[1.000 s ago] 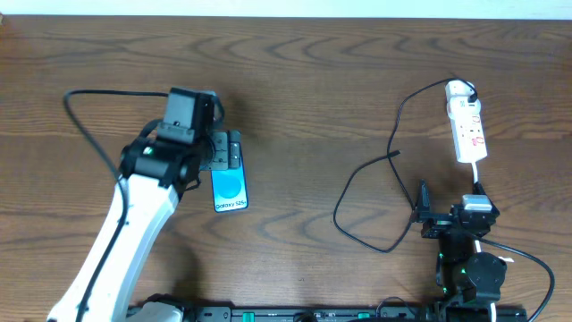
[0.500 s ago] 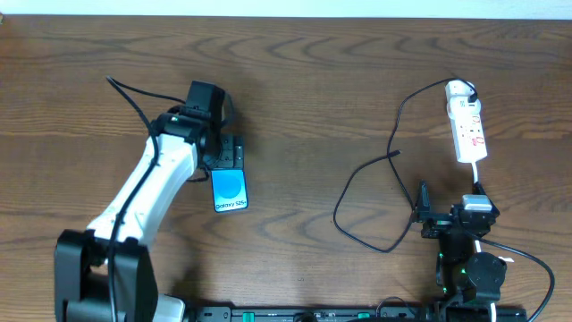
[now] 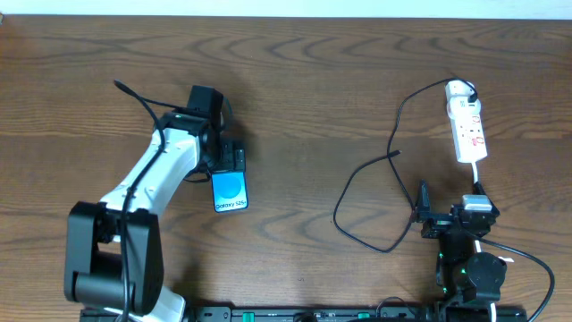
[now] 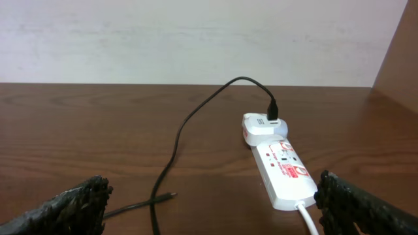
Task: Plug charger to phone and switch on socket
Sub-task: 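Move the left gripper over the blue phone and lower onto it, then grasp the phone's top edge with the left gripper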
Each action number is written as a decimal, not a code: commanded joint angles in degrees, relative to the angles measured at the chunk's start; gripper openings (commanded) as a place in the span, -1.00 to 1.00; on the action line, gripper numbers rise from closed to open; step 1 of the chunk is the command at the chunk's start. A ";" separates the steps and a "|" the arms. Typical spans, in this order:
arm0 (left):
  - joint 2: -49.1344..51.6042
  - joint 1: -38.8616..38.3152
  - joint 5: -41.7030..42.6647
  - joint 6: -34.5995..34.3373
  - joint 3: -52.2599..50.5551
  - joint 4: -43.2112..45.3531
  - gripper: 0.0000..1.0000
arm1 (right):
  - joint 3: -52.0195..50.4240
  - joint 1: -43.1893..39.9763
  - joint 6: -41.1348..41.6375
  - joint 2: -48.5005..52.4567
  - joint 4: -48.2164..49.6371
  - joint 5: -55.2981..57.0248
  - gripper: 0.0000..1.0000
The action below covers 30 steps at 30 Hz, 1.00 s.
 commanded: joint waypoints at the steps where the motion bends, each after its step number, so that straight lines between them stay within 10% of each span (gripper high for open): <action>1: 2.29 0.20 0.70 -2.29 -0.44 -0.02 0.95 | -0.07 0.28 -0.68 -0.39 -0.31 0.28 0.98; 9: 4.04 0.20 0.70 -9.51 -0.44 -0.09 0.96 | -0.07 0.28 -0.68 -0.39 -0.31 0.28 0.98; 30: 4.13 -2.51 -2.19 -2.86 -0.44 1.77 0.96 | -0.07 0.28 -0.68 -0.39 -0.31 0.28 0.99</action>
